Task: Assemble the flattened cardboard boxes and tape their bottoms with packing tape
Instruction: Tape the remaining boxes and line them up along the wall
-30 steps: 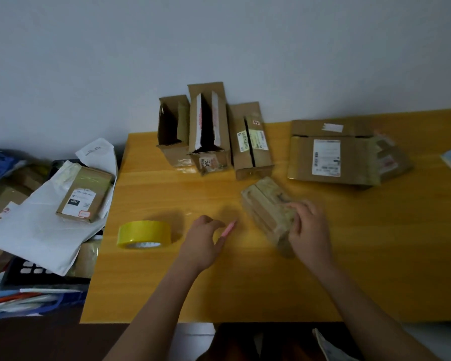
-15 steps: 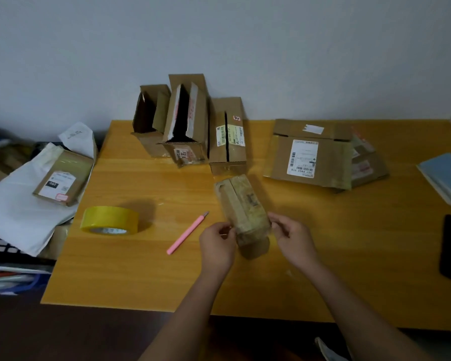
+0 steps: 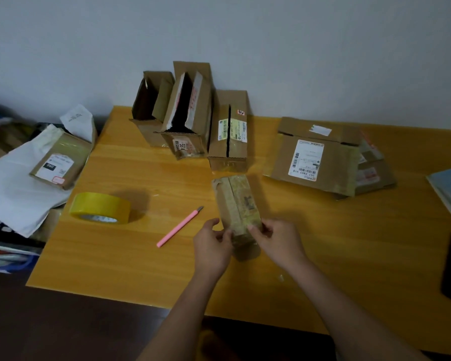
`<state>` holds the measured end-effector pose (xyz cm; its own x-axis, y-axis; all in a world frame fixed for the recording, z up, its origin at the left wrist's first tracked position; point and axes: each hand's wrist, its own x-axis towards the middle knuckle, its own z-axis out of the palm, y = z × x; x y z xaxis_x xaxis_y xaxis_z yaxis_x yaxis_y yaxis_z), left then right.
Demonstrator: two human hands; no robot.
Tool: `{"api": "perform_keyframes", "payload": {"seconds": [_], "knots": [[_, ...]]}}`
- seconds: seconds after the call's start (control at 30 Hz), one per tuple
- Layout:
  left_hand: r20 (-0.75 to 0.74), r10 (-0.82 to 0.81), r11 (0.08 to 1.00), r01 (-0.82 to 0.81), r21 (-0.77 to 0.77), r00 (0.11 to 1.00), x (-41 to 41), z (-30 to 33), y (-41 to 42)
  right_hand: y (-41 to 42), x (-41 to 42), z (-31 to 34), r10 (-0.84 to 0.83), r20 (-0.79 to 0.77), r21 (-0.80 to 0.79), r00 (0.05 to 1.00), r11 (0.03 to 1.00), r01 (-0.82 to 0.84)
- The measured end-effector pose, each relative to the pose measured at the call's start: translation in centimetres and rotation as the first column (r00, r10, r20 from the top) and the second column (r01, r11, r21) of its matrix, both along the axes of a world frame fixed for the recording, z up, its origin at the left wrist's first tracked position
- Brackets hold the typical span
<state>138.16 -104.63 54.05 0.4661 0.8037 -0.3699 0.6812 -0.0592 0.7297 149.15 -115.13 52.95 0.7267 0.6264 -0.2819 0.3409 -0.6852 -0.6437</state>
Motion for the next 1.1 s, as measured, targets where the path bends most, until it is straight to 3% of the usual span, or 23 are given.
{"api": "perform_keyframes", "payload": {"seconds": [0.17, 0.33, 0.5, 0.67, 0.8, 1.0, 1.1], "knots": [[-0.061, 0.058, 0.998, -0.057, 0.018, 0.996, 0.5, -0.5, 0.4, 1.3, 0.2, -0.3, -0.043, 0.109, -0.135, 0.993, 0.989, 0.058], [-0.036, 0.143, 0.989, -0.144, -0.024, 0.989, 0.8, -1.5, 0.4, 1.1, 0.3, -0.8, -0.149, 0.0, -0.027, 0.989, 0.989, 0.149], [0.007, 0.236, 0.964, -0.233, -0.13, 0.972, 0.9, -2.3, 0.8, 0.8, 0.9, -1.2, -0.15, -0.055, 0.034, 0.987, 0.988, 0.152], [0.03, 0.172, 0.98, -0.168, -0.109, 0.985, 0.3, -2.7, 0.9, 0.0, 1.2, -1.5, -0.067, -0.043, 0.085, 0.997, 0.994, 0.071], [0.099, 0.14, 0.97, -0.116, -0.212, 0.985, -0.6, -2.6, 1.1, -1.5, 1.6, -1.6, -0.021, -0.083, 0.1, 0.996, 0.995, 0.029], [0.155, 0.116, 0.984, -0.092, -0.155, 0.981, -1.0, -2.3, 0.8, -1.9, 0.9, -2.3, -0.048, -0.119, 0.151, 0.992, 0.986, 0.066], [0.213, 0.008, 0.998, 0.004, -0.057, 0.977, -1.2, -1.9, 0.7, -2.1, 1.1, -2.0, -0.067, -0.111, 0.184, 0.992, 0.979, 0.087]]}}
